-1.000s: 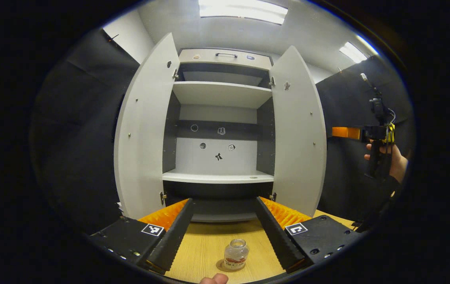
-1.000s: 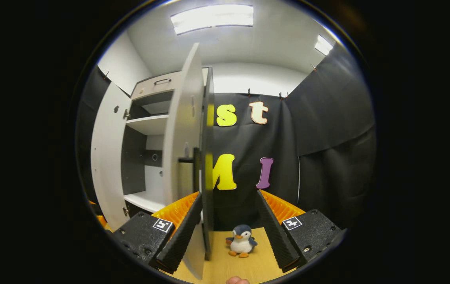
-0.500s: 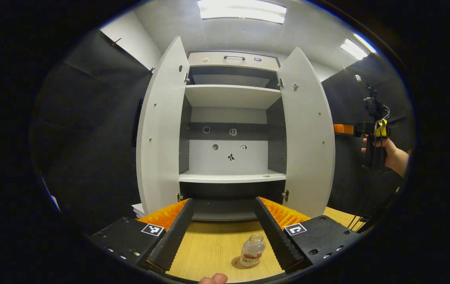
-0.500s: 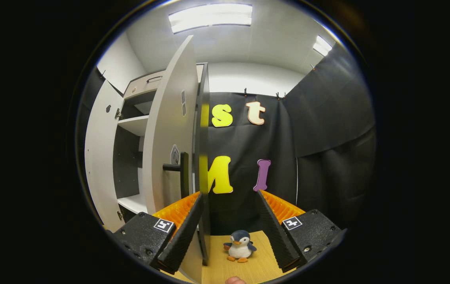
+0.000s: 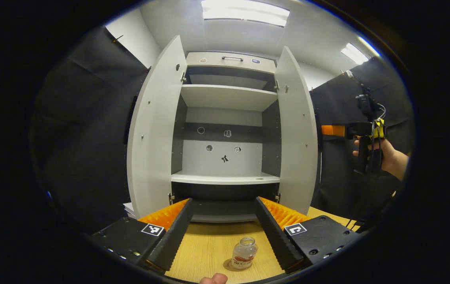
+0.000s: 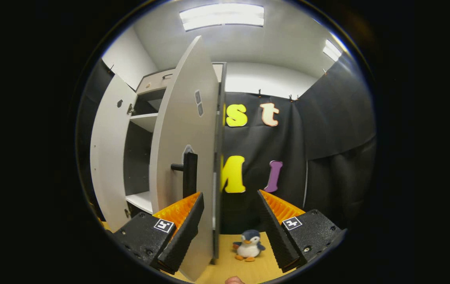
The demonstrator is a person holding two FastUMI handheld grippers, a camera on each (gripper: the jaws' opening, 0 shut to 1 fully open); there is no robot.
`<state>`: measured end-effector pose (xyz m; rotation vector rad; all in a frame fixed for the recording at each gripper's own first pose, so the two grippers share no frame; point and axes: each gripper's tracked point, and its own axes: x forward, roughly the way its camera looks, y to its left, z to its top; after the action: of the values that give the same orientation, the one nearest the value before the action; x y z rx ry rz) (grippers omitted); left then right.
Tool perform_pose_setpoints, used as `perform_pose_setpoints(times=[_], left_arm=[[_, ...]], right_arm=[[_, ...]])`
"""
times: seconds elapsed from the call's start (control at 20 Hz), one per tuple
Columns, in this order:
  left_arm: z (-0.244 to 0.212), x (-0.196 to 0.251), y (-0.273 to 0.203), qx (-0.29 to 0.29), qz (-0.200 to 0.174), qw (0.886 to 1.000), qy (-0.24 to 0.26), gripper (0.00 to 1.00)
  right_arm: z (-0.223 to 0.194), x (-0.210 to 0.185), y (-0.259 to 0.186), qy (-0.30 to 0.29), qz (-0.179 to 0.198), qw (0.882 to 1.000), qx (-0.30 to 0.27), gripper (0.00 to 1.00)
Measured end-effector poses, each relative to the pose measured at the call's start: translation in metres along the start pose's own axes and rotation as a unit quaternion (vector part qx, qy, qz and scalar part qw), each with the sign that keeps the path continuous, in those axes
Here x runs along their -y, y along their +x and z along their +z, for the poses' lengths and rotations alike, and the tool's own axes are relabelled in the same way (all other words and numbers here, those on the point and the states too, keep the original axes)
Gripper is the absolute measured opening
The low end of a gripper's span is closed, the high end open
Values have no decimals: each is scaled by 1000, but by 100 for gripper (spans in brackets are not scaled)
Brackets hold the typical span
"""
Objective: Grasp the bottle in the cabinet with the left hand and place it on the coaster, then close the right door with the right hand and the left door with the left hand.
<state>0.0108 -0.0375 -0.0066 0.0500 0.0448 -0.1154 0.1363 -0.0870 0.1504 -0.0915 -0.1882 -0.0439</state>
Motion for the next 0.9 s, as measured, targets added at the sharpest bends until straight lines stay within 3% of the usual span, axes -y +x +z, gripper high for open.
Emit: perform_pose_setpoints(times=[0.4,0.65,0.9], left_arm=[[-8,-20,-6,-14,26,1000,-6,95],[-7,-39,-13,-17,50,999,-4,95],[-4,-53,-15,-14,57,998,-15,95]], right_arm=[[-7,-95,37,2,83,997,2,82],[-8,-107,45,-1,89,996,5,82],[-3,-99,17,11,73,997,7,82]])
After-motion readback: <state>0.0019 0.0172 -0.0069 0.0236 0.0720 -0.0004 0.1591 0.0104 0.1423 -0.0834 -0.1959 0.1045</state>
